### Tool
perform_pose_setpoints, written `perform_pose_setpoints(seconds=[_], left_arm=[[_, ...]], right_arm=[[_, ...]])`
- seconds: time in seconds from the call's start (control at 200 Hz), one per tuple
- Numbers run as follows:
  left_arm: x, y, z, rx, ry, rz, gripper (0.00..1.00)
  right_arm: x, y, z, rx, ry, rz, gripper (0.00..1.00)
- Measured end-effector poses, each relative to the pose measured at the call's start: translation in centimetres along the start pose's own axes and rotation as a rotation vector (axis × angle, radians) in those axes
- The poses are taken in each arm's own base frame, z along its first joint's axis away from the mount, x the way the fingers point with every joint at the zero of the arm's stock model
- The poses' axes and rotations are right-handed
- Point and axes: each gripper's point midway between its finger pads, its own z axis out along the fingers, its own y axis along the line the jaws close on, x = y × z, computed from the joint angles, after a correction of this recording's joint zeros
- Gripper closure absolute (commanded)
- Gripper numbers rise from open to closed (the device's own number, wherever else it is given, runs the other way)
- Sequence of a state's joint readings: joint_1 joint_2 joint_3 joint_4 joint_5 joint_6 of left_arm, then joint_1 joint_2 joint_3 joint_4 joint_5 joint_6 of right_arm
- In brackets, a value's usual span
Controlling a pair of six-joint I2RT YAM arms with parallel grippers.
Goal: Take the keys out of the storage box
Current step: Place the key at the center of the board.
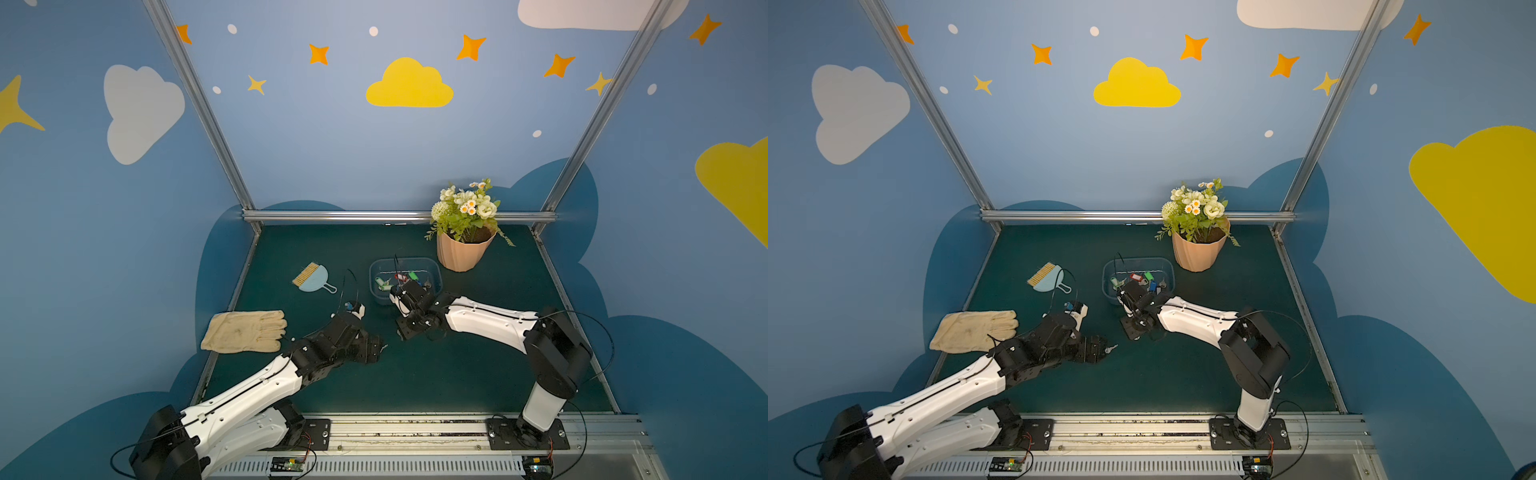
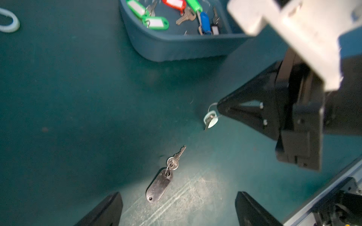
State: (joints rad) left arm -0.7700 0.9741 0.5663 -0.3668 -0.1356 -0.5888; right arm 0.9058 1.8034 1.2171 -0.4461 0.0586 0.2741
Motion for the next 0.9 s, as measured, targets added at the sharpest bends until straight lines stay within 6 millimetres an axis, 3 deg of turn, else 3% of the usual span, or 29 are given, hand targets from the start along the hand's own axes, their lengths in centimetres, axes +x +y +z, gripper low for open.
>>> perform_pose_setpoints(seconds=[0.225,0.29,0.36,0.596,0.696,0.811,0.901], left_arm=[[1.2,0.4,1.2,-0.030,0.039,0.023,0.09],[1.5,0.2,1.6,-0.032,0.053,0.032,0.11],[1.7,0.2,2.1,-0.034,0.064,0.040,0.14],[2.9,0.5,3.6,-0.066,0.129,0.066,0.26],[2.9,0.6,4.2,-0.086,0.148,0.077,0.35],[2.8,0.5,5.0,-0.104,0.171,0.092,0.49],[3.0,0.4,5.6,-0.117,0.192,0.104,0.55]], right_arm=[[-0.8,-1.5,1.9,0.065,0.019,0.033,1.00],[-0.7,-1.8,2.1,0.080,0.027,0.035,0.94],[-0.7,-2.0,2.1,0.092,0.031,0.037,0.80],[-0.4,-2.5,1.9,0.115,0.043,0.034,0.57],[-0.6,-2.7,0.7,0.124,0.024,0.035,0.51],[-0.8,-3.3,-2.2,0.141,-0.024,0.046,0.45],[-0.9,-3.8,-4.3,0.156,-0.065,0.060,0.43]])
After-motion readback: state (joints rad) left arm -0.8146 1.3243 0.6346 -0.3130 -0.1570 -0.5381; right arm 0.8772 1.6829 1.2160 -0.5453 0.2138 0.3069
